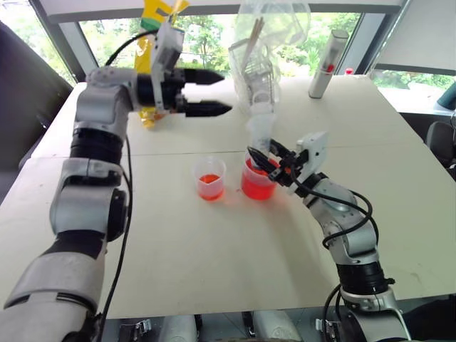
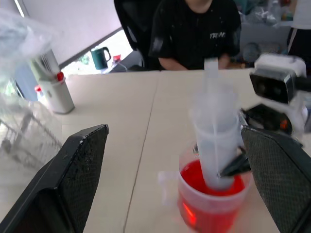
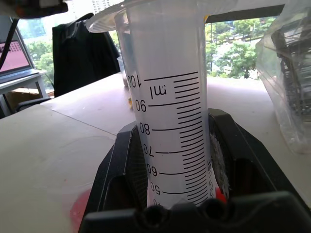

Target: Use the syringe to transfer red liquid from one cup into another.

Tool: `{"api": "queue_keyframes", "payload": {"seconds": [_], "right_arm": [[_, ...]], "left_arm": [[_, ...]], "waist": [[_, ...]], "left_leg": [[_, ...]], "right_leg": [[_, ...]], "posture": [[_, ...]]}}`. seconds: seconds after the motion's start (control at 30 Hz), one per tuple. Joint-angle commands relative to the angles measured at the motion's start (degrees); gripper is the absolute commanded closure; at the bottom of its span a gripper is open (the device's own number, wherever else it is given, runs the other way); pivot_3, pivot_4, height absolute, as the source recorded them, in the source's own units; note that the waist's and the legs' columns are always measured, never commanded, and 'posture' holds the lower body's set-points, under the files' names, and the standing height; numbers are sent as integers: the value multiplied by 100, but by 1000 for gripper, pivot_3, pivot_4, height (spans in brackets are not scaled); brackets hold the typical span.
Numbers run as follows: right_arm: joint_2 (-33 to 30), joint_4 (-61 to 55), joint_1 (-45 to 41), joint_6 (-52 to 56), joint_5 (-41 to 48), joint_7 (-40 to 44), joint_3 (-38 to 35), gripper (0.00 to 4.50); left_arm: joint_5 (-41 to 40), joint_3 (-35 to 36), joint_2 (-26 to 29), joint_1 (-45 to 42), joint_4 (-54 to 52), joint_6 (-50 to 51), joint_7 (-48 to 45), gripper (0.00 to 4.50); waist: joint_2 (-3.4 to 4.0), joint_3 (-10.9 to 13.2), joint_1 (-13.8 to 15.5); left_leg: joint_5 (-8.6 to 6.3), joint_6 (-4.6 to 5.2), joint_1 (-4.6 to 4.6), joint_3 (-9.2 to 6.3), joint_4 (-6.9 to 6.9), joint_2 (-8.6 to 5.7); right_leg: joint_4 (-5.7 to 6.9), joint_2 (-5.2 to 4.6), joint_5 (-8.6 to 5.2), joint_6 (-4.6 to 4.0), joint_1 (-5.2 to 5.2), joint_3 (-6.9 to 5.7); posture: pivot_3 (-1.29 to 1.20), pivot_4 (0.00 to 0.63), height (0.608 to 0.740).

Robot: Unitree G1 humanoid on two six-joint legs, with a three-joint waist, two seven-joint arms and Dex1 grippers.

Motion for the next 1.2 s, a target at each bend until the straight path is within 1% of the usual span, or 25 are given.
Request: {"api": "queue_keyframes", "payload": {"seconds": [0.03, 0.13, 0.23, 0.33, 0.43, 0.5, 0.57, 0.7, 0.9, 0.97, 1.1, 1.2], "right_arm": [[-155, -496, -474, 123, 220, -51, -322, 3096], [-354, -678, -987, 404, 405, -19, -477, 3096], [-439, -787, -1367, 630, 569, 15, -489, 3096], [-252, -941, -1772, 999, 909, -93, -439, 3096], [311, -1035, -2033, 1425, 1441, -331, -330, 3096], [642, -914, -2037, 1509, 1583, -459, -306, 3096], [858, -653, -1910, 1248, 1381, -419, -90, 3096], [1094, -76, -1653, 569, 901, -273, 342, 3096], [1303, 753, -1302, -288, 389, -85, 669, 3096], [1337, 928, -1175, -516, 217, -39, 779, 3096], [1389, 1046, -1098, -696, 74, -8, 849, 3096], [1414, 1090, -1098, -769, 2, 30, 899, 3096]], "left_arm": [[154, -228, 548, 317, -740, -47, -381, 52], [207, -369, 941, 542, -986, -88, -651, 52], [194, -452, 1132, 678, -1194, -72, -795, 52], [220, -458, 1224, 790, -1246, -129, -815, 52], [190, -423, 1296, 848, -1348, -68, -793, 52], [176, -412, 1325, 863, -1399, -28, -765, 52], [169, -394, 1352, 871, -1443, 10, -726, 52], [123, -360, 1415, 888, -1546, 111, -695, 52], [69, -312, 1494, 874, -1640, 254, -647, 52], [-23, -235, 1472, 775, -1630, 385, -580, 52], [-371, -18, 1305, 299, -1483, 942, -368, 52], [-460, 37, 1177, -53, -1255, 1042, -236, 52]], "waist": [[1, 1, 4], [2, 1, 13], [0, 0, 35], [0, 0, 34], [-1, 0, 5], [-1, -1, -1], [-1, 0, 6], [-9, -6, 9], [-10, -6, 5], [-10, -6, 2], [-10, -6, 4], [-10, -6, 3]], "left_leg": [[0, 0, 0, -1, -1, 1], [1, -2, -3, 1, 0, 2], [1, -2, -5, 1, 2, 0], [1, -1, -5, 2, 2, 0], [1, -1, -5, 0, 2, 2], [1, -1, -5, -1, 0, 4], [1, -1, -7, -2, 0, 4], [1, -1, -9, 1, 3, 0], [1, -1, -12, 0, 4, -1], [1, -1, -12, -1, 4, 0], [1, -1, -13, -2, 4, 1], [1, -1, -15, -2, 5, 0]], "right_leg": [[4, 0, 0, 0, -6, 7], [5, -1, 0, -1, -9, 4], [3, -3, 0, -1, -6, -1], [1, -4, 0, -1, -5, -1], [3, -4, 0, -1, -6, -1], [5, -1, 0, -2, -9, 0], [5, -2, 0, -2, -9, -1], [3, -8, 0, -2, -9, -2], [2, -7, 0, -1, -10, -5], [2, -7, 0, -1, -10, -6], [4, -5, 0, -1, -12, -8], [3, -5, 0, -1, -12, -9]], "posture": [[0, 150, 739], [0, 150, 739], [0, 150, 739], [0, 150, 739], [0, 150, 739], [0, 150, 739], [0, 150, 739], [0, 150, 739], [0, 150, 739], [0, 150, 739], [0, 150, 739], [0, 150, 739]]}}
